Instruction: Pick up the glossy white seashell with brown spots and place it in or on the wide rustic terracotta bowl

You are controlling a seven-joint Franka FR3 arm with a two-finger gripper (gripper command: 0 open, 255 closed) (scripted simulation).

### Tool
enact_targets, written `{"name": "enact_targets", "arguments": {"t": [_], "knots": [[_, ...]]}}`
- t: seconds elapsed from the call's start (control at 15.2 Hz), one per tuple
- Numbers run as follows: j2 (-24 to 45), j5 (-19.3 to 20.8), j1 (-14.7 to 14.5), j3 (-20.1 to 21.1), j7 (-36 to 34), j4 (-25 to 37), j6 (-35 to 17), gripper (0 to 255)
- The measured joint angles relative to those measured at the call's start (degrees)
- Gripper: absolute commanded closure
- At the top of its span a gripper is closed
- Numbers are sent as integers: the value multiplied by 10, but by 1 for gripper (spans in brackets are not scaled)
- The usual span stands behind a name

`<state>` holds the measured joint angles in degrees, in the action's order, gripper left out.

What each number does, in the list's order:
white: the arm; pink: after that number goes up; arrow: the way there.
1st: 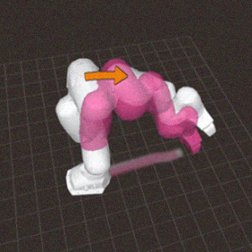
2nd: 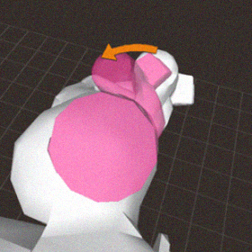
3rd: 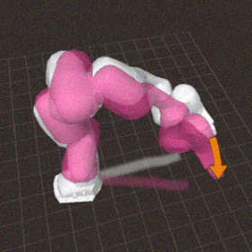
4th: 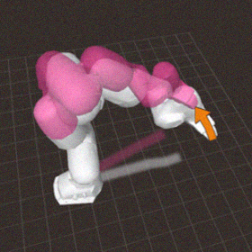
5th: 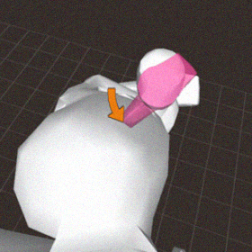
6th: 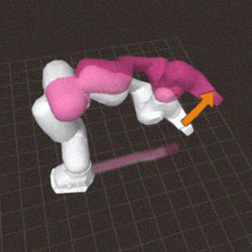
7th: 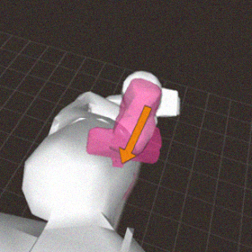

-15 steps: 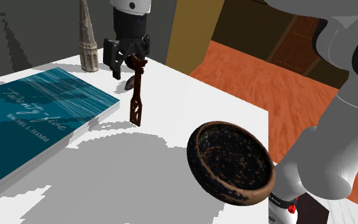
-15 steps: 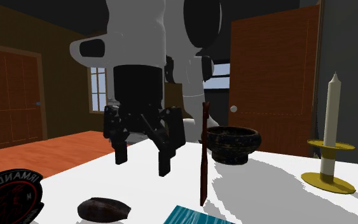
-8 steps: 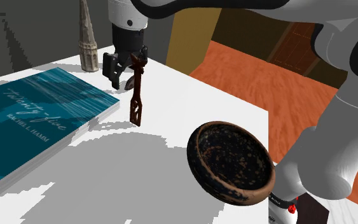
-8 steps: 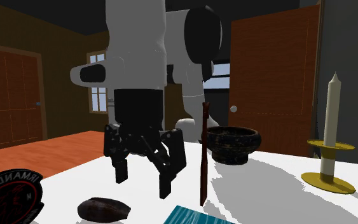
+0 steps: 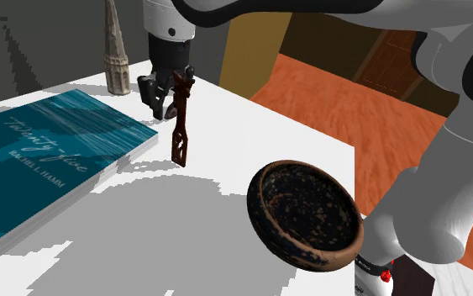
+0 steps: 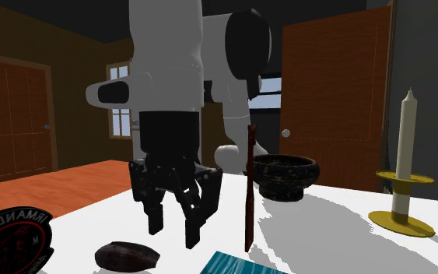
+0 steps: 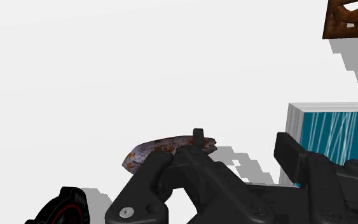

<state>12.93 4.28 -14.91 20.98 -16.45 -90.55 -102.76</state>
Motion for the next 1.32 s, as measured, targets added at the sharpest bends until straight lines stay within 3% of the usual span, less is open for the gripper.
{"name": "enact_targets", "arguments": {"t": [0.53,0.59,0.73,0.86,0.99,1.06,1.25,1.32], "knots": [[0,0,0,0,0,0,0,255],[0,0,0,0,0,0,0,0],[4,-4,-3,-8,-29,4,-5,0],[6,-12,-4,-23,-180,6,-15,0],[1,-20,4,-24,-187,-4,-29,0],[-7,-35,9,-33,-227,-16,-49,0],[-64,-80,22,-67,-464,-108,-146,0],[-70,-85,24,-72,-511,-122,-165,0]]}}
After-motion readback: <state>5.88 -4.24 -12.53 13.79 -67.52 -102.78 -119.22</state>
